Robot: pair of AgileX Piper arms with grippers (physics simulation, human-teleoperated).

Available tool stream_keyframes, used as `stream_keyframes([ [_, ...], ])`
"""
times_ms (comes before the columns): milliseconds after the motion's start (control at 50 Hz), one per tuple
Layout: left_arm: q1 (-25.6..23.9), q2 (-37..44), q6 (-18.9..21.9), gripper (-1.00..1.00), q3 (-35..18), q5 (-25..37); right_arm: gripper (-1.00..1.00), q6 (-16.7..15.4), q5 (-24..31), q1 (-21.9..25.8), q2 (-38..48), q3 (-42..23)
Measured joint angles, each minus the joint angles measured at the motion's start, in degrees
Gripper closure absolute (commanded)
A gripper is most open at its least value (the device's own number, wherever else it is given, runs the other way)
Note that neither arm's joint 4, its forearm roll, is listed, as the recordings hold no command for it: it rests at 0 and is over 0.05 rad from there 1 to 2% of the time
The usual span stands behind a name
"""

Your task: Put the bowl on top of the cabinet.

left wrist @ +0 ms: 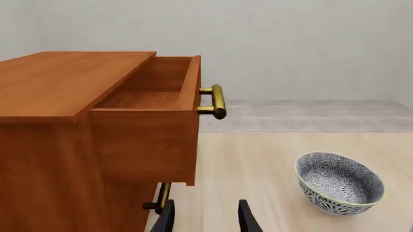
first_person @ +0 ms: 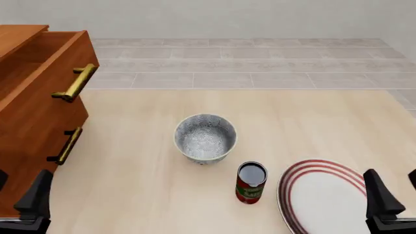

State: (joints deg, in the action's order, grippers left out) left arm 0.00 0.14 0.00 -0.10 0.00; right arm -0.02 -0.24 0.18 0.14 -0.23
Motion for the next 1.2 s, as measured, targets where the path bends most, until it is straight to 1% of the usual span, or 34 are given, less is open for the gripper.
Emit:
stream_keyframes([
  [520, -0.31, 0.38, 0.04, -1.00, -0.16, -0.18, -1.00, -0.08, 0.09, -0.14, 0.10, -0.08],
  [920, -3.41, 0.89, 1.40, -1.00, -0.55, 0.23, -1.00, -0.01, 0.09, -0.22, 0.00, -0.11],
  [1200, -6.35, 2.85, 2.13, -1.00, -0.83, -0.60, -1.00, 0.07, 0.13, -0.18, 0.00, -0.14],
])
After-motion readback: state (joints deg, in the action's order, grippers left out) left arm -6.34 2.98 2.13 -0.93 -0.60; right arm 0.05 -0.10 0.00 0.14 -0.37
